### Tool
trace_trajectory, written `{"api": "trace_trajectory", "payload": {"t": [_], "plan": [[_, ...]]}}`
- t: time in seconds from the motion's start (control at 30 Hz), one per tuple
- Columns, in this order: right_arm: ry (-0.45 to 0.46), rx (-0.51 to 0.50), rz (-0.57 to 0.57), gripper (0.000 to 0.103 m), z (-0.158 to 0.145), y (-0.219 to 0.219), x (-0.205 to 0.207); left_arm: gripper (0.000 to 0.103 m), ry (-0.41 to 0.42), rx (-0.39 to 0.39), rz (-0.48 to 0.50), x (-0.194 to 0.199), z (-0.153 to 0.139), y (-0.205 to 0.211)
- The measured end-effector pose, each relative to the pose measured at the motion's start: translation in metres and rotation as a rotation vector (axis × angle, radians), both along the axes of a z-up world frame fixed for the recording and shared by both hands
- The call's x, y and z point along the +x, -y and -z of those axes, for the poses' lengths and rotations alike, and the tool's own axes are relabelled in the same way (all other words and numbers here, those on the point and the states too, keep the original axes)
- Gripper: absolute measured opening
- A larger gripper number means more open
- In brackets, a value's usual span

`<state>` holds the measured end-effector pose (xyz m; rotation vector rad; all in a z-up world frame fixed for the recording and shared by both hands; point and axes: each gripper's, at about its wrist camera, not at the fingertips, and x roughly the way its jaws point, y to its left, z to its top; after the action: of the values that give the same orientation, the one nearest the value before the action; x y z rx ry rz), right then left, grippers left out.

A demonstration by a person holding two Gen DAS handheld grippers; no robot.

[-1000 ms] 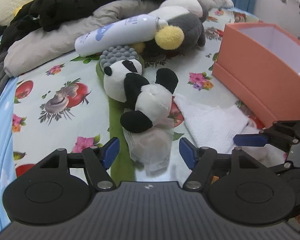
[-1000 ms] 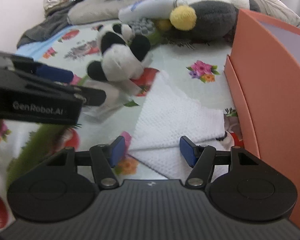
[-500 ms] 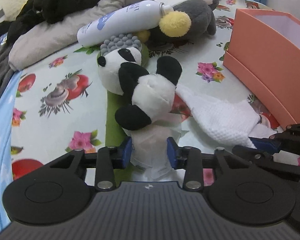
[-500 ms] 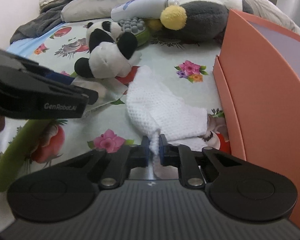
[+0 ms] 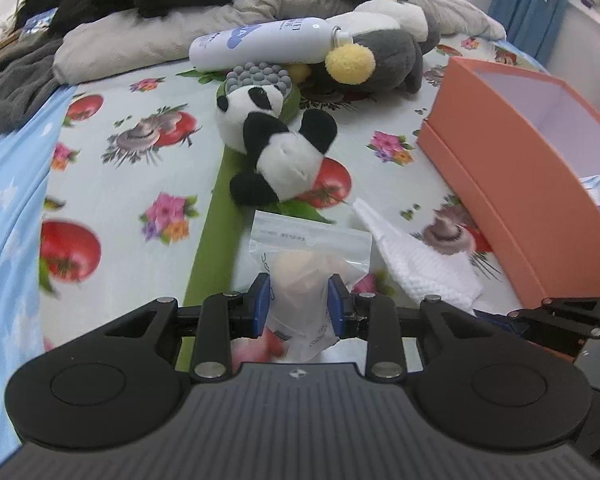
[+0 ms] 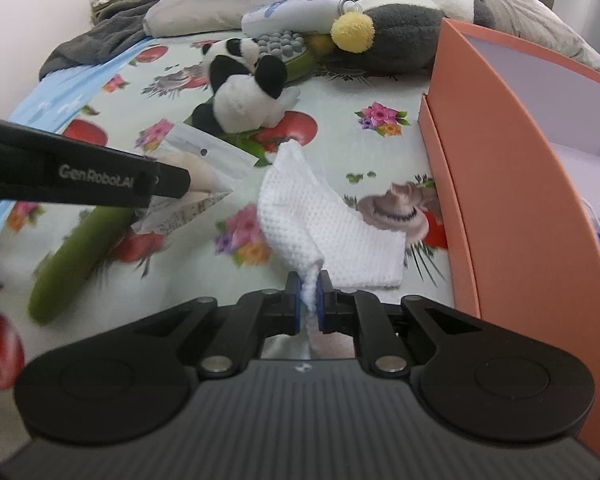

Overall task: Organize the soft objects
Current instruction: 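Lift the plastic bag with the left gripper while the right lifts the towel, then carry the bag and towel over the pink box with both grippers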

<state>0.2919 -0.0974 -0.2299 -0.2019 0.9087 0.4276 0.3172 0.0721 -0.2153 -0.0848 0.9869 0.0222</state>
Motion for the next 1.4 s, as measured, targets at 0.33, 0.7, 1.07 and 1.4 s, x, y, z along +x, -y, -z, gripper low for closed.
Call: {"api": "trace_trajectory", "payload": {"t": [0.33, 0.7, 1.07, 1.4], "plan": [[0.001, -0.012, -0.011, 0.012, -0.019, 0.016, -0.065, 0.035, 0.016, -0.1, -0.097, -0.09, -0.027, 0.015], [-0.072, 0.045, -0.015, 0.023, -0.01, 0.035, -0.112, 0.035, 0.027, -0.139, -0.144, -0.157, -0.037, 0.025], [-0.085, 0.104, -0.004, 0.059, -0.017, 0.041, -0.112, 0.035, 0.034, -0.155, -0.162, -0.169, -0.04, 0.018], [-0.104, 0.034, 0.009, 0.058, 0.006, 0.031, -0.086, 0.035, 0.01, -0.166, -0.164, -0.156, -0.029, 0.014]]}}
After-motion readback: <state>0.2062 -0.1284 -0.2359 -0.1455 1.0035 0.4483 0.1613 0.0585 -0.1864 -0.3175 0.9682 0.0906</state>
